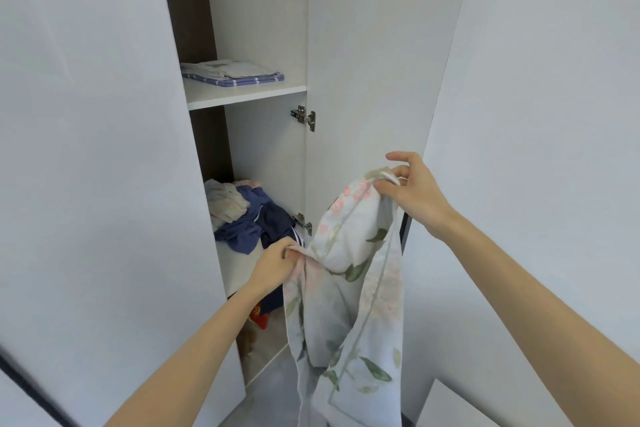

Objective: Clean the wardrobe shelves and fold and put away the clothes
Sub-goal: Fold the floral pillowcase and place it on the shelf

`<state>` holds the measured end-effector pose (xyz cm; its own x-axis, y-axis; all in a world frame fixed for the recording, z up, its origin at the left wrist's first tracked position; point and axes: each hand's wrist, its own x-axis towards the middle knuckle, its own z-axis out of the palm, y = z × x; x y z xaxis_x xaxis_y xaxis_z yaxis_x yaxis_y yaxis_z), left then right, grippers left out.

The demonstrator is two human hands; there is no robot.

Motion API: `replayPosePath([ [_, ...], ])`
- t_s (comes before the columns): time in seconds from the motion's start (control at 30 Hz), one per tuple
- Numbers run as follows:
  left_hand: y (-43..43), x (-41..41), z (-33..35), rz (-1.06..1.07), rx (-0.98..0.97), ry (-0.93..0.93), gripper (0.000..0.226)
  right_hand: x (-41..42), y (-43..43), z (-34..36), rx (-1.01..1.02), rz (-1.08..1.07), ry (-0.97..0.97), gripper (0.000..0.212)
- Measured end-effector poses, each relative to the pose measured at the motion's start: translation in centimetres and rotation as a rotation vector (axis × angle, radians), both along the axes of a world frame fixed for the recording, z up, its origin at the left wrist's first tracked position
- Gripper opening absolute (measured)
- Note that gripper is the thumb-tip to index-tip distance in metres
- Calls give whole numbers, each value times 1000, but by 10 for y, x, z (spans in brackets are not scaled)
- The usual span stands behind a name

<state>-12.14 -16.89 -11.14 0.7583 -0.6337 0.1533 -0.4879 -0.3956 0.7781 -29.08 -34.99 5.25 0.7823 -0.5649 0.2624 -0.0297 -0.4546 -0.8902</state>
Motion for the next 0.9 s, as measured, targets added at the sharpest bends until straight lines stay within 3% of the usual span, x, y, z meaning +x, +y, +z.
replayPosePath([
  [0.3, -32, -33, 90, -47, -53, -121, 11, -12, 13, -47, -153, 231, 297, 53],
  [0.43, -35, -50, 110, -139, -115, -113, 7, -6, 21, -55, -112, 197, 195, 15],
  [0.67, -31, -52, 95, -94, -285, -55, 28, -3, 10, -32, -103, 141, 22, 16],
  [0.8, -30, -56, 79, -70, -285, -54, 15, 2, 3, -19, -80, 129, -44, 17],
  [0.9, -27, -53, 65, -124, -171, -84, 6, 2, 1, -9, -11, 136, -83, 17],
])
